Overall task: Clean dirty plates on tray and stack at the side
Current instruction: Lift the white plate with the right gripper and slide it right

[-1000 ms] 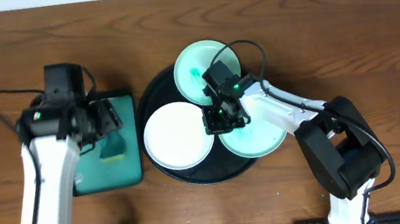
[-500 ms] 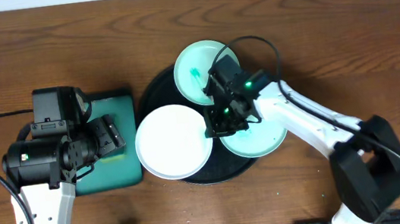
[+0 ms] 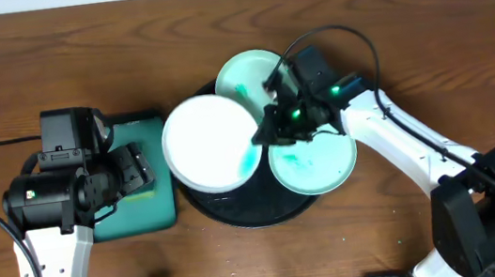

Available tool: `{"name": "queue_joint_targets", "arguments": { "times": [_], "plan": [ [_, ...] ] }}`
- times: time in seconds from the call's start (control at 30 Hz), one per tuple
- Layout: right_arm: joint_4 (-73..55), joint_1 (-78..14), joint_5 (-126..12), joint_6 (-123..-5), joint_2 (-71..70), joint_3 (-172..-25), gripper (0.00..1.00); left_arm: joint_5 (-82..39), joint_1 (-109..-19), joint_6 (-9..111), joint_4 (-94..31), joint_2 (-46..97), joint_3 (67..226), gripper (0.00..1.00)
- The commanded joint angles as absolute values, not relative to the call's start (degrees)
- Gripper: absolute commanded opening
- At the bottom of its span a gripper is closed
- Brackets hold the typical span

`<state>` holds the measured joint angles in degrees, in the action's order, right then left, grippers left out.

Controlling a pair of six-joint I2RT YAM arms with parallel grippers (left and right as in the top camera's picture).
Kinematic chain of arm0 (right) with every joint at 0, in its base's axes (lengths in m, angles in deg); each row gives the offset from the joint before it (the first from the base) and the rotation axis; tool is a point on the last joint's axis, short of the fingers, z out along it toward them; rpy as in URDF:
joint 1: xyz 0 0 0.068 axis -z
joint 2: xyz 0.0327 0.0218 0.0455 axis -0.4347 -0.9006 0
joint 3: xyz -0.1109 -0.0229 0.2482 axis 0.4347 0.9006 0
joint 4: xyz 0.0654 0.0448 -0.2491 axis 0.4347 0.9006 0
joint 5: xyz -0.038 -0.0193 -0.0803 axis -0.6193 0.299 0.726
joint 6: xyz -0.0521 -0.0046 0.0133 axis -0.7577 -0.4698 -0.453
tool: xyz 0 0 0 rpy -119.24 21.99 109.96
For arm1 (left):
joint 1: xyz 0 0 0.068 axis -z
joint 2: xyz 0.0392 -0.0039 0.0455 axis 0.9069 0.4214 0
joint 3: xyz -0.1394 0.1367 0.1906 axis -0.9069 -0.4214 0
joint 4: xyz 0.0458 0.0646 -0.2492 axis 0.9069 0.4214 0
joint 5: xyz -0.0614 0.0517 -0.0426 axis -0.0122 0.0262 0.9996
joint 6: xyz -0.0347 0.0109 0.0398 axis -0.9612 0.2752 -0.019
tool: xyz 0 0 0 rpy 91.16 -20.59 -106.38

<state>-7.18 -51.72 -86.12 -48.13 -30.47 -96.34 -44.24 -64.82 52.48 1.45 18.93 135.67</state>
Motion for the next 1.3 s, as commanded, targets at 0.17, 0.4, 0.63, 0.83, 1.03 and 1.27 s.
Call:
{"name": "queue_joint_targets", "arguments": {
  "times": [0.17,0.4,0.63,0.83,1.03,1.27],
  "plan": [
    [-8.5,-48.7,-62.2,-49.5,-28.5,-97.3,0.02,-43.7,-64.6,52.2,1.6,19.2,136.1,0.79],
    [3.9,-48.7,-53.5,-52.8,-22.7,-97.4,0.02,-43.7,-64.6,52.2,1.6,19.3,136.1,0.79],
    [26.9,-48.7,-61.2,-51.3,-18.7,-97.4,0.02,-43.7,-64.6,52.2,1.6,19.3,136.1,0.79],
    [35.9,-49.3,-84.7,-64.5,-19.1,-97.2,0.01,-43.7,-64.6,52.2,1.6,19.3,136.1,0.79],
    [25.1,-49.4,-89.6,-64.3,-19.1,-97.2,0.01,-43.7,-64.6,52.2,1.6,19.3,136.1,0.79],
    [6.0,-50.3,-68.0,-61.2,-19.1,-97.2,0.02,-43.7,-64.6,52.2,1.6,19.3,135.8,0.8]
  ]
}}
